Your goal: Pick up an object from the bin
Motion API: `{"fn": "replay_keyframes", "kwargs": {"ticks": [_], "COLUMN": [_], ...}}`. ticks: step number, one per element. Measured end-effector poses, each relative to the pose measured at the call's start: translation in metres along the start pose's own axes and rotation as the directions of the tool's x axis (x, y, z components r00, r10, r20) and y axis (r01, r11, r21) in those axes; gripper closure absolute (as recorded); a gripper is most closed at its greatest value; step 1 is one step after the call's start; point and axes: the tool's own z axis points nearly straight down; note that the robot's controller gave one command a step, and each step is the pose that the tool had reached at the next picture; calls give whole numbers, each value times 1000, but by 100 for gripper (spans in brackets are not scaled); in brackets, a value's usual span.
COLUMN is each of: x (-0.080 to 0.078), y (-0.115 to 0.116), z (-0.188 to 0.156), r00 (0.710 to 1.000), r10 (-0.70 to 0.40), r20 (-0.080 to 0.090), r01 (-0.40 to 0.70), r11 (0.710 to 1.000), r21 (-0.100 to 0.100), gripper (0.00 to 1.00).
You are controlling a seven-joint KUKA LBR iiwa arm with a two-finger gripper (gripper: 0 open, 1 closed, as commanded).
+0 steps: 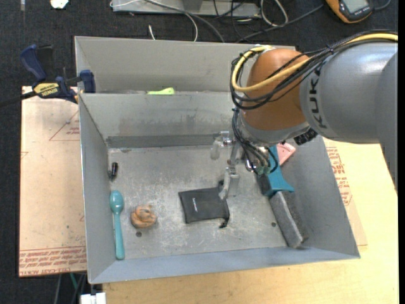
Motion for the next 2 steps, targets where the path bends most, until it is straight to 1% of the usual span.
{"fn": "replay_keyframes", "kwargs": {"ticks": [1,2], "x": [7,16], "y": [-22,-28], "z": [35,62], "r00": [999,999], "r10": [50,-46], "r20": [3,0], "r01": [-50,46], "r11": [999,999], "r21": [-2,0], "gripper": [0,0]}}
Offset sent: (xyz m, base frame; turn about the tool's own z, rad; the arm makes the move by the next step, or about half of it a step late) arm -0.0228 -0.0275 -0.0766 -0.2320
